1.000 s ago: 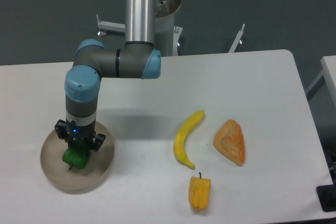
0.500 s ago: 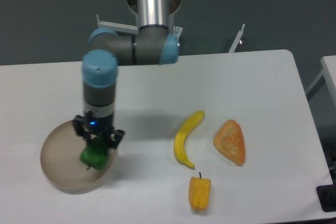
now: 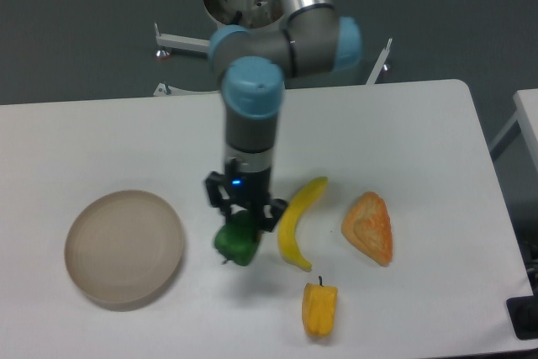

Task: Pick up the green pepper from the plate
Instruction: 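Lift the green pepper off the plate and carry it toward the banana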

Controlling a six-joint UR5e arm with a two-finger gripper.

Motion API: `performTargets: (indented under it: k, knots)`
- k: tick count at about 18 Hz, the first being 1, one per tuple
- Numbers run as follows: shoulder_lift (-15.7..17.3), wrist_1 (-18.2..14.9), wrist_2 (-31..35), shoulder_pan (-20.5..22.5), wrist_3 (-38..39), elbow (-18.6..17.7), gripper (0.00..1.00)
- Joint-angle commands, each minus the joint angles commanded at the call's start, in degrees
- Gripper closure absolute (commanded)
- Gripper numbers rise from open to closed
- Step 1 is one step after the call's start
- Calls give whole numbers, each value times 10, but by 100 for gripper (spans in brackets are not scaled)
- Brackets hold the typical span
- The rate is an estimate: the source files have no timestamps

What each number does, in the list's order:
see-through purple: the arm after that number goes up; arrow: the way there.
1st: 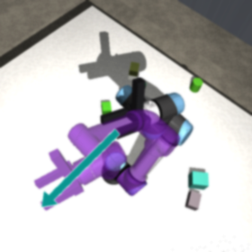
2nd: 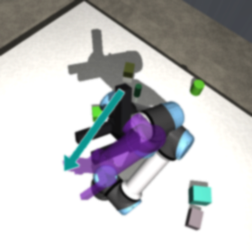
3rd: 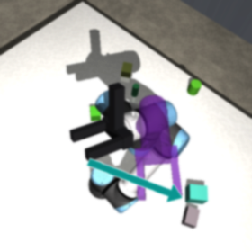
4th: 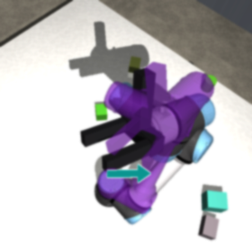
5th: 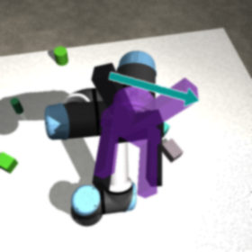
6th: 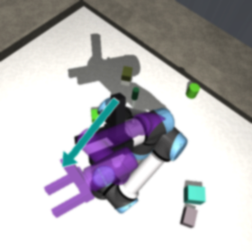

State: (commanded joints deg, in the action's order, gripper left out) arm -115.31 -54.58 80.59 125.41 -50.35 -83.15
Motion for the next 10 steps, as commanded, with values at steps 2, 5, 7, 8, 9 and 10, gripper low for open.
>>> performTargets:
  k: [2,5,7,8,9,10]
  knots:
    - [-2,0,0,11,-18,1,75]
    - [-1,0,0,17,-28,3,75]
    - [-1,0,0,23,-30,3,75]
    - [-1,0,0,24,-30,2,75]
    - [-1,0,1,24,-30,0,75]
    - [-2,0,1,24,-30,0,75]
